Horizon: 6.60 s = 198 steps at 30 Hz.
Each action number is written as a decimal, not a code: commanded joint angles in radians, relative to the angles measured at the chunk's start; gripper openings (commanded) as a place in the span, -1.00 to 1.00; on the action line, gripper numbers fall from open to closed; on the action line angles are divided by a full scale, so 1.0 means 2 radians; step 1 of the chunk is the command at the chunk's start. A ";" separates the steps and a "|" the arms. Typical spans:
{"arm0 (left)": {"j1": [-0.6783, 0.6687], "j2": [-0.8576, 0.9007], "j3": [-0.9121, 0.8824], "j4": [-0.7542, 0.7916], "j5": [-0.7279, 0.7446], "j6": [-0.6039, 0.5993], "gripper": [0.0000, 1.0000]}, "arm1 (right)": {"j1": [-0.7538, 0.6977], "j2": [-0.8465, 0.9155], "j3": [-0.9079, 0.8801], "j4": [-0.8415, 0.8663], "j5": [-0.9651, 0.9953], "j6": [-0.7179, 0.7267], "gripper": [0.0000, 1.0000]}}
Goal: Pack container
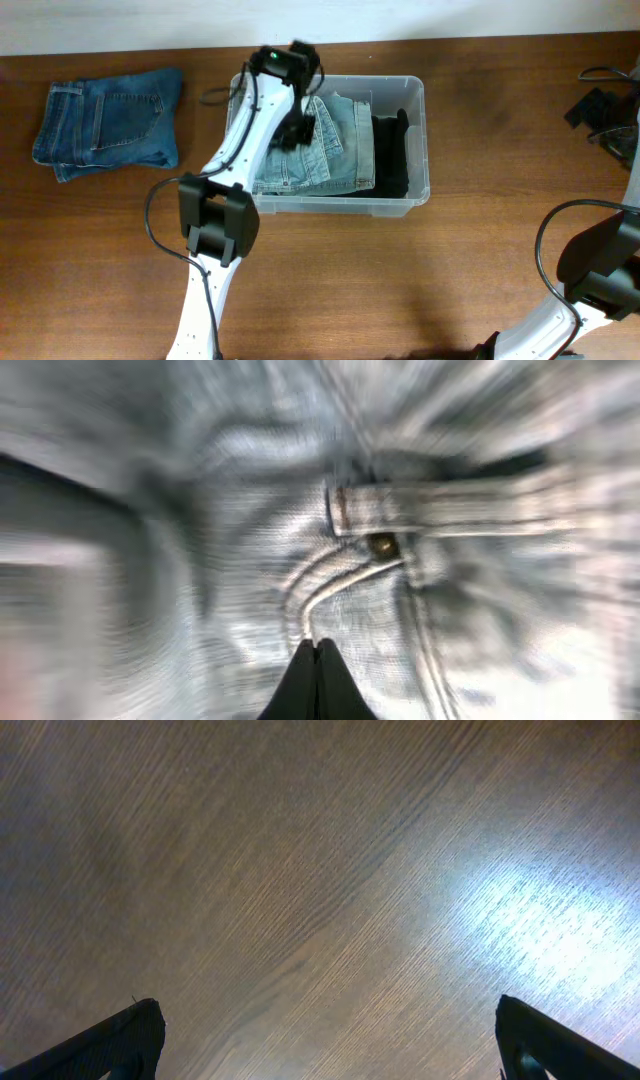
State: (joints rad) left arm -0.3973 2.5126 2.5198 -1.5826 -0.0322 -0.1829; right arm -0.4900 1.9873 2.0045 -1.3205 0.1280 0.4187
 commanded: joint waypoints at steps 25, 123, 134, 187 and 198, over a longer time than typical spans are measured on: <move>0.197 -0.002 0.198 -0.006 -0.140 0.079 0.67 | -0.001 0.006 -0.002 0.000 0.008 0.003 0.97; 0.246 -0.069 0.160 0.056 -0.030 0.025 -0.98 | -0.001 0.006 -0.002 0.000 0.008 0.003 0.97; 0.232 -0.202 0.186 -0.020 -0.030 0.021 -0.98 | -0.001 0.006 -0.002 0.000 0.008 0.003 0.97; 0.024 -0.164 0.183 -0.052 -0.079 -0.060 -0.98 | -0.001 0.006 -0.002 0.000 0.008 0.003 0.97; -0.010 -0.145 0.179 -0.049 -0.080 -0.060 -0.98 | -0.001 0.006 -0.002 0.000 0.008 0.003 0.97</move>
State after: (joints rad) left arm -0.4023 2.2295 2.8593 -1.6909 -0.1768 -0.2890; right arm -0.4900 1.9873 2.0045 -1.3205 0.1310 0.4187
